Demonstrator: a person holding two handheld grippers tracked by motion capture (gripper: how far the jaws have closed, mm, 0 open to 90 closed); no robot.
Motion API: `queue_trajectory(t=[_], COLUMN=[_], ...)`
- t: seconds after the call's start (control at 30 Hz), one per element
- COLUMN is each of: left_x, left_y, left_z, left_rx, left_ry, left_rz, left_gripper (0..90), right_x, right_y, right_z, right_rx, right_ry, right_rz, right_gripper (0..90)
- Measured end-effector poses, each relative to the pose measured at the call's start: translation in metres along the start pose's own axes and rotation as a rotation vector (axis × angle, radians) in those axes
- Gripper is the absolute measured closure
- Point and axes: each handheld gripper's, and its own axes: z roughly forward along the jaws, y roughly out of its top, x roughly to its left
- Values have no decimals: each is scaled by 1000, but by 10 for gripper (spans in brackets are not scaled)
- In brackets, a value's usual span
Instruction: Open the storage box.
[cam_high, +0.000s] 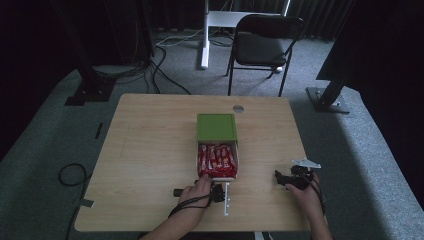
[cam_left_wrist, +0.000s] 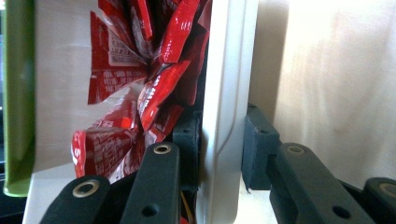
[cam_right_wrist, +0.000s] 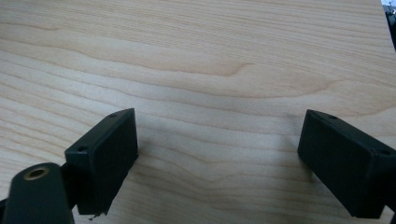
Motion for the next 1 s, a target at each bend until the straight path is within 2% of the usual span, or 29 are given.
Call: queue_trajectory(t=[0.53, 1.0], left_x=[-12, -14], left_y=[1, 2], left_z=[-19, -24], left_rx=[-8, -13], left_ry=[-21, -36], left_rz=[13, -4], left_gripper=[722, 717], right_x=[0, 0], right_y=[0, 0], right_z=[0, 0], right_rx=[0, 0], right_ry=[-3, -3], right_rz=[3, 3], right_gripper=[115, 115])
